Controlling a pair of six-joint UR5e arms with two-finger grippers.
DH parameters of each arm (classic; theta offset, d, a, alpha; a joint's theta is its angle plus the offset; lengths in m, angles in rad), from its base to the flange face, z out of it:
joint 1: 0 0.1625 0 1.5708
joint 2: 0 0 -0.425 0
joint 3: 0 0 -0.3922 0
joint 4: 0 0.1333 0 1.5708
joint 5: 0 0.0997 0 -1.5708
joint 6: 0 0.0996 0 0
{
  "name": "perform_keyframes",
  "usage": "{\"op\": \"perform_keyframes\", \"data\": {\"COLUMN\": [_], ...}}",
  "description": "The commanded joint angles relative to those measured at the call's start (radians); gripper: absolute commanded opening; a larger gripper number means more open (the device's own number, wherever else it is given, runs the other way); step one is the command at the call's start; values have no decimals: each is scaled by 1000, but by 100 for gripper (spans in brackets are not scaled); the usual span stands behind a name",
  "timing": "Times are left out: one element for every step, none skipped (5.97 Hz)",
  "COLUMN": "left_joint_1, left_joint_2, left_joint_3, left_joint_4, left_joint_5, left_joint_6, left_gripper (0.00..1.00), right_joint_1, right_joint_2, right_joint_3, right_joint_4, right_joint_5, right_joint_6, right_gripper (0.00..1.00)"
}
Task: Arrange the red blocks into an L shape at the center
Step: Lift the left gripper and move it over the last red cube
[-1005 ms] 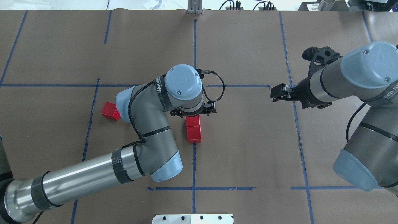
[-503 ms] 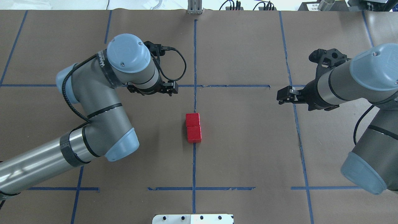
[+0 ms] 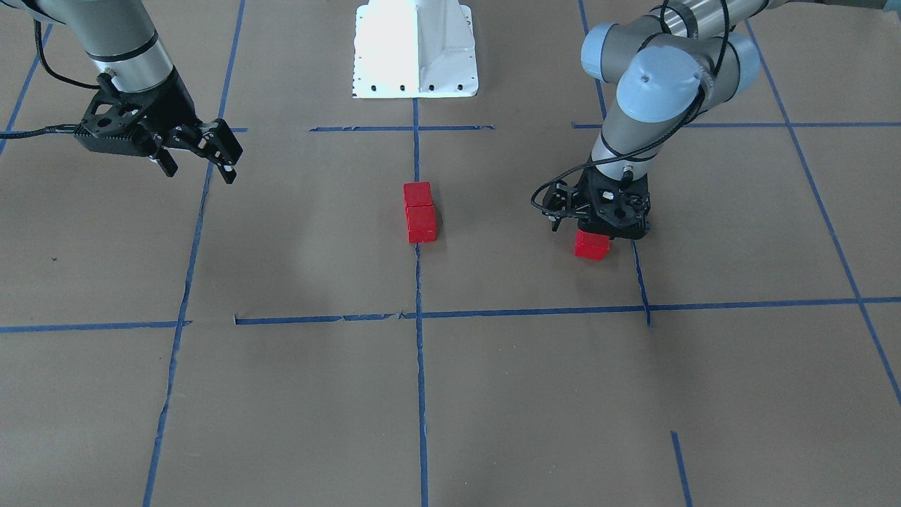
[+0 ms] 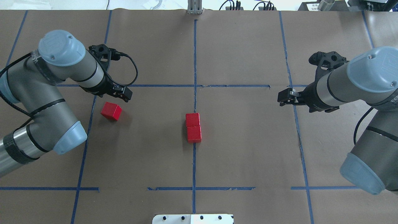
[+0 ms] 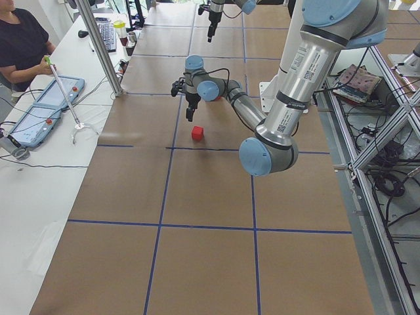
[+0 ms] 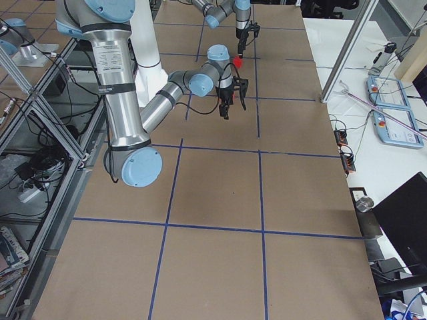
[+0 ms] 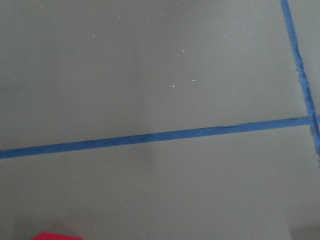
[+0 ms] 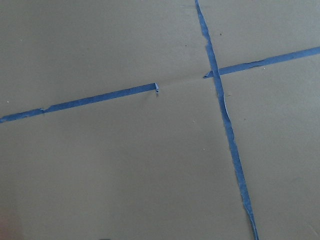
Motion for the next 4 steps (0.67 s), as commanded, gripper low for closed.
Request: {"op": "perform_keyframes", "data": {"left_joint_1": [-16, -13, -12, -10], "left_joint_2": [30, 29, 27, 23], "left_joint_3": [11, 31, 49, 65], "left_joint_4": [-21, -21, -23, -23], "left_joint_5": [-46, -45, -46, -46], "left_joint_6": [6, 1, -5, -5], "left_gripper": [100, 100, 100, 100], "right_joint_1": [-15, -20, -32, -34], "right_joint_2": [-1, 0, 2, 8], "right_joint_3": [0, -12, -20, -20], "right_joint_4": [0, 0, 0, 0], "right_joint_5": [-1, -1, -4, -4], "right_joint_6": [4, 4, 6, 6], "right_gripper": [100, 100, 100, 100]}}
